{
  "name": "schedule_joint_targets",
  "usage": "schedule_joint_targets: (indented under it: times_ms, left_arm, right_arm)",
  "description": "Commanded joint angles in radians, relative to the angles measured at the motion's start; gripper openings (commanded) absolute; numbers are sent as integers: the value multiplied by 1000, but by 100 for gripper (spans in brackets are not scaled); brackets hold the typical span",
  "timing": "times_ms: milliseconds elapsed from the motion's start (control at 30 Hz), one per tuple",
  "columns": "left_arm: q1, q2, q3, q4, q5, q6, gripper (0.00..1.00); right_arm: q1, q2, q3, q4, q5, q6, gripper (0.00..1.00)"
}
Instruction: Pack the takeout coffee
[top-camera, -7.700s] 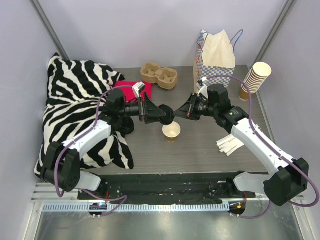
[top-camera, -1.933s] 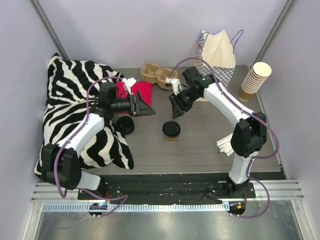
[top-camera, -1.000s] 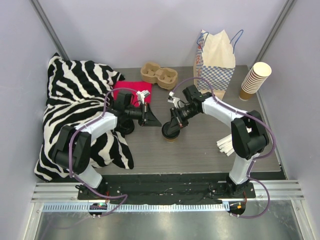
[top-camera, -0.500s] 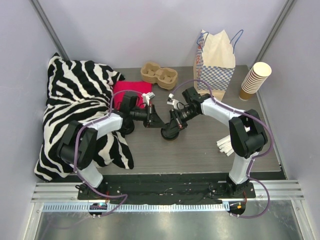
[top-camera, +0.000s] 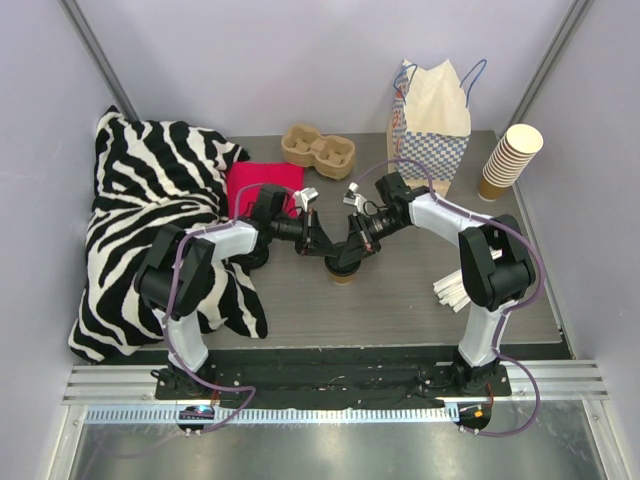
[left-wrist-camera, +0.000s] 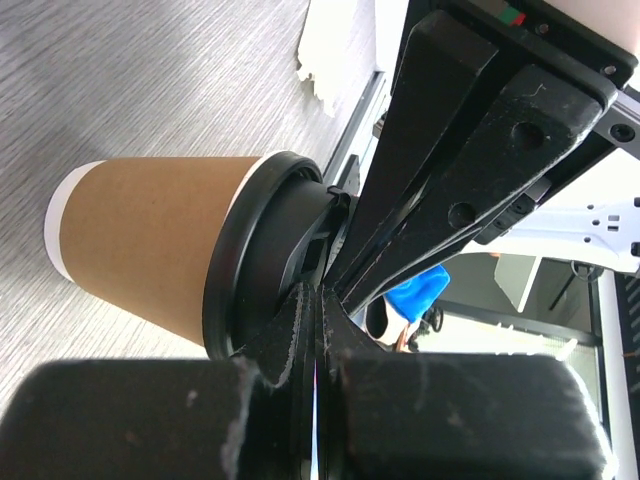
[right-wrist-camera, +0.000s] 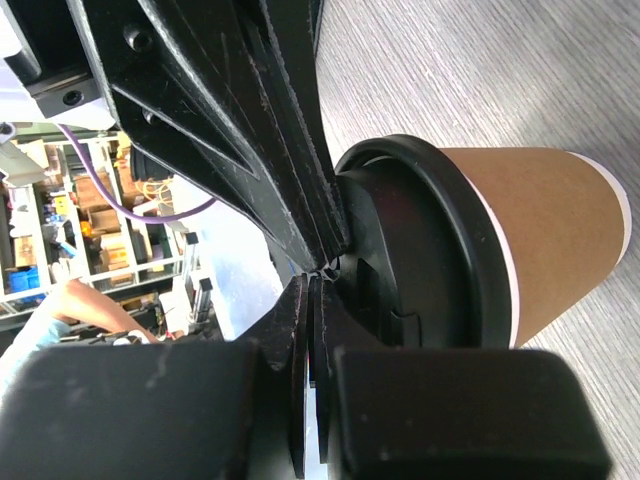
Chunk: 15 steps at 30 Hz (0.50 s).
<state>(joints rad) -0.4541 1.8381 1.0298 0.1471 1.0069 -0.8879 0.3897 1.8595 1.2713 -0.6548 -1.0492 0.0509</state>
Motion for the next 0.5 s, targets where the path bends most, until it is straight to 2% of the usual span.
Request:
schedule_joint_targets:
  times_ms: [0, 133, 233, 467]
  left_arm:
    - [2, 58, 18, -67, -91, 52, 0]
    - [8, 61, 13, -86, -94, 64, 0]
    - [9, 64, 12, -101, -100, 76, 0]
    - [11, 85, 13, -135, -116, 99, 0]
  right_arm:
    - [-17, 23, -32, 3, 75, -43, 1]
    - [-29, -8, -44, 1, 37, -33, 1]
    - [-31, -14, -61, 3, 64, -34, 1]
    - [-40, 56, -95, 12, 106, -46, 1]
